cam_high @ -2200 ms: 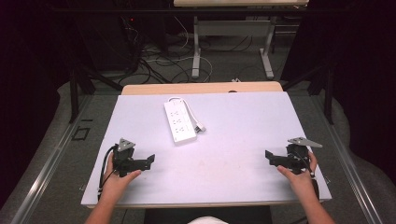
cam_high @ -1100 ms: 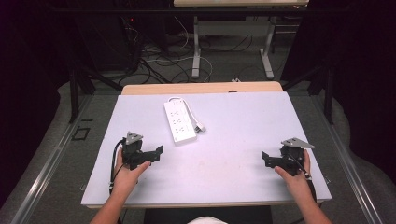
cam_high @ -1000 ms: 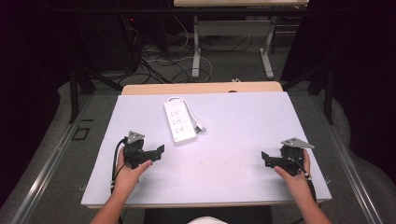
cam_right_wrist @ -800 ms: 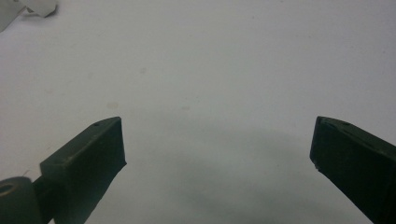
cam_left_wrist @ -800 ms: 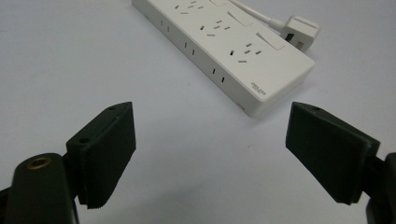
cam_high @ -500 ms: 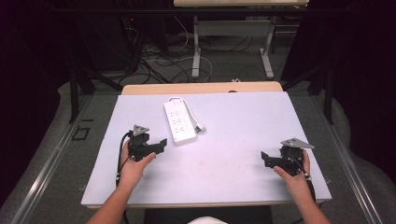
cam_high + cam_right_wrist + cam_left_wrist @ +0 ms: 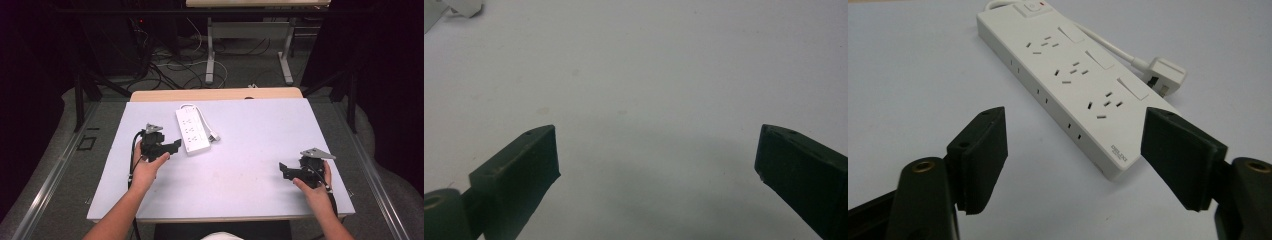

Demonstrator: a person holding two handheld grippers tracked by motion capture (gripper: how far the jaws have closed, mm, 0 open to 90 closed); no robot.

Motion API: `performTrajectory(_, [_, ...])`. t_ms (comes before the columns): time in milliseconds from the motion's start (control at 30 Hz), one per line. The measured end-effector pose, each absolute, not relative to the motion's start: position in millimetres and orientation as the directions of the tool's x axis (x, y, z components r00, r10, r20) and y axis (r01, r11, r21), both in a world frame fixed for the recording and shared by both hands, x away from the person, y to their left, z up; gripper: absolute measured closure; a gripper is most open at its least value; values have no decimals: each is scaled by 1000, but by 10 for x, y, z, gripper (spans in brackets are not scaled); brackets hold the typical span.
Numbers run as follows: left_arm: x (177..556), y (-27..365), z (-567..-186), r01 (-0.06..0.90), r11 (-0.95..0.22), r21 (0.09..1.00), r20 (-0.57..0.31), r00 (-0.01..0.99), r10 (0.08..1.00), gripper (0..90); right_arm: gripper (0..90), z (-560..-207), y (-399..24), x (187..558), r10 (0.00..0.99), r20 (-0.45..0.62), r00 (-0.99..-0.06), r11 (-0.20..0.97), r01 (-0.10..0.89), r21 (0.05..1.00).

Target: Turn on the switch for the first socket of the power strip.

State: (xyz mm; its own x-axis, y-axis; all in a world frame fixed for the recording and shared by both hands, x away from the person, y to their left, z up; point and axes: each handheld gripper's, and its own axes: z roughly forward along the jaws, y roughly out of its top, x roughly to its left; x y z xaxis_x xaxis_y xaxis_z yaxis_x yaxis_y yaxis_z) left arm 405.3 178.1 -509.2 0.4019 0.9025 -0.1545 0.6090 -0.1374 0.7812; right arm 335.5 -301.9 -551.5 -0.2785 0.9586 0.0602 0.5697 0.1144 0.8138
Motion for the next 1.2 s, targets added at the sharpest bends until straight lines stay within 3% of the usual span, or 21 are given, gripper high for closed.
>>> performTrajectory(1200, [4583,1457,-4546,594,-107,797,-189,415,890,529,37,-5545,-3021,3366,953,73,-293,118,583,804])
